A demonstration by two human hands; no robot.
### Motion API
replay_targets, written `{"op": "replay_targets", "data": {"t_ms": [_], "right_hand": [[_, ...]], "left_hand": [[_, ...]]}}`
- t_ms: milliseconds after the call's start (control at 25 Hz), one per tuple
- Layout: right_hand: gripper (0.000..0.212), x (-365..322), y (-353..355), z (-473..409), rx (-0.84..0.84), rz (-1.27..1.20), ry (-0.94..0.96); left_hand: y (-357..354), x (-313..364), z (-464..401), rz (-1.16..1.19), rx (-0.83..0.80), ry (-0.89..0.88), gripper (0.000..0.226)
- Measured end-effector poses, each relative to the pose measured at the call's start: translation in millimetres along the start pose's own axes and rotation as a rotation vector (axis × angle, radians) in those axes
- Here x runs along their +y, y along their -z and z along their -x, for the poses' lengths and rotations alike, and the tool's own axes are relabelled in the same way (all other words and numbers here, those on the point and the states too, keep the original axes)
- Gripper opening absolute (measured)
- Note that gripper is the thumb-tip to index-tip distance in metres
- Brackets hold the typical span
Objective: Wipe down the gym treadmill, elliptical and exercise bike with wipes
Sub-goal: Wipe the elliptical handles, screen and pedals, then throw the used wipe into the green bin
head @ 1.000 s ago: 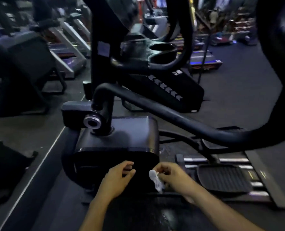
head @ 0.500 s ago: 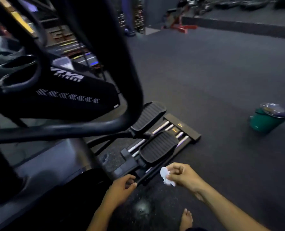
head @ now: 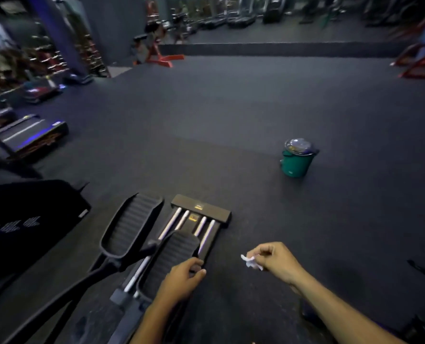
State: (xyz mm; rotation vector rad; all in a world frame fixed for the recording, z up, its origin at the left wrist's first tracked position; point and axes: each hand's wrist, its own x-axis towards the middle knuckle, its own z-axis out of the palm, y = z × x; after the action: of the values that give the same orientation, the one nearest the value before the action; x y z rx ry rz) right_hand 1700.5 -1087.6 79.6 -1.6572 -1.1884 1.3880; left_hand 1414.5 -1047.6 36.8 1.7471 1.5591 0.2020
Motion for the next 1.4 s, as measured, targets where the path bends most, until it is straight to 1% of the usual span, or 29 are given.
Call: {"op": "replay_targets", "data": {"t_ms": [40, 120, 200, 240, 320, 360, 480, 520, 600, 720, 760, 840, 880, 1000, 1200, 1320, 1400], "right_hand": [[0.010, -0.1, 18.9, -9.1, 0.032, 0.004, 0.009], [0.012, 4.2, 51.3, -26.8, 0.095, 0.011, 0.011], [0.008, 16.7, 76.1, -49.2, 0.188, 0.006, -0.032], [0.010, 23.0, 84.4, -61.6, 0.234, 0.016, -0.054], [0.014, 34.6, 94.9, -89.7, 0.286, 0.050, -0.094], [0.013, 37.0, 98.5, -104.2, 0.300, 0.063, -0.114], [0.003, 30.8, 109.5, -160.2, 0.302, 0.119, -0.166], [0.005, 24.7, 115.1, -182.4, 0.296, 0.135, -0.174], [0.016, 6.0, 129.0, -227.7, 0.297, 0.176, -0.173], [0.034, -24.5, 153.3, -293.4, 0.291, 0.276, -0.156], [0.036, -35.4, 162.4, -313.9, 0.299, 0.293, -0.158], [0.037, -55.1, 181.0, -354.2, 0.325, 0.318, -0.160], [0.037, -61.6, 188.0, -370.0, 0.333, 0.348, -0.162], [0.033, -65.3, 201.9, -411.9, 0.342, 0.432, -0.192], [0.032, -51.1, 233.9, -491.8, 0.264, 0.525, -0.236], [0.028, -46.2, 264.0, -556.0, 0.253, 0.472, -0.260], [0.020, -48.1, 293.5, -604.4, 0.303, 0.395, -0.284]], "left_hand": [[-5.1, 16.0, -24.4, -0.003, -0.020, -0.008, 0.037], [-15.9, 44.0, -66.5, -0.021, -0.088, -0.036, 0.039], [-27.0, 65.3, -102.9, -0.049, -0.154, -0.075, 0.044], [-30.6, 72.2, -118.5, -0.063, -0.184, -0.083, 0.043], [-35.3, 77.1, -153.2, -0.083, -0.237, -0.084, 0.035], [-35.4, 78.9, -170.7, -0.077, -0.256, -0.092, 0.029], [-28.4, 77.9, -237.4, -0.052, -0.281, -0.111, 0.018], [-24.4, 78.8, -262.6, -0.049, -0.290, -0.127, 0.015], [-13.4, 84.6, -315.0, -0.060, -0.309, -0.144, 0.016], [17.2, 111.8, -388.7, -0.078, -0.333, -0.164, 0.020], [29.3, 124.5, -413.5, -0.096, -0.325, -0.192, 0.027], [50.1, 143.8, -474.0, -0.126, -0.321, -0.238, 0.059], [59.8, 151.8, -500.7, -0.142, -0.313, -0.239, 0.067], [80.4, 173.9, -563.9, -0.233, -0.351, -0.239, 0.050], [80.1, 193.7, -651.6, -0.280, -0.421, -0.230, 0.046], [80.6, 212.3, -715.5, -0.312, -0.432, -0.230, 0.044], [83.4, 230.1, -765.6, -0.345, -0.438, -0.222, 0.043]]}}
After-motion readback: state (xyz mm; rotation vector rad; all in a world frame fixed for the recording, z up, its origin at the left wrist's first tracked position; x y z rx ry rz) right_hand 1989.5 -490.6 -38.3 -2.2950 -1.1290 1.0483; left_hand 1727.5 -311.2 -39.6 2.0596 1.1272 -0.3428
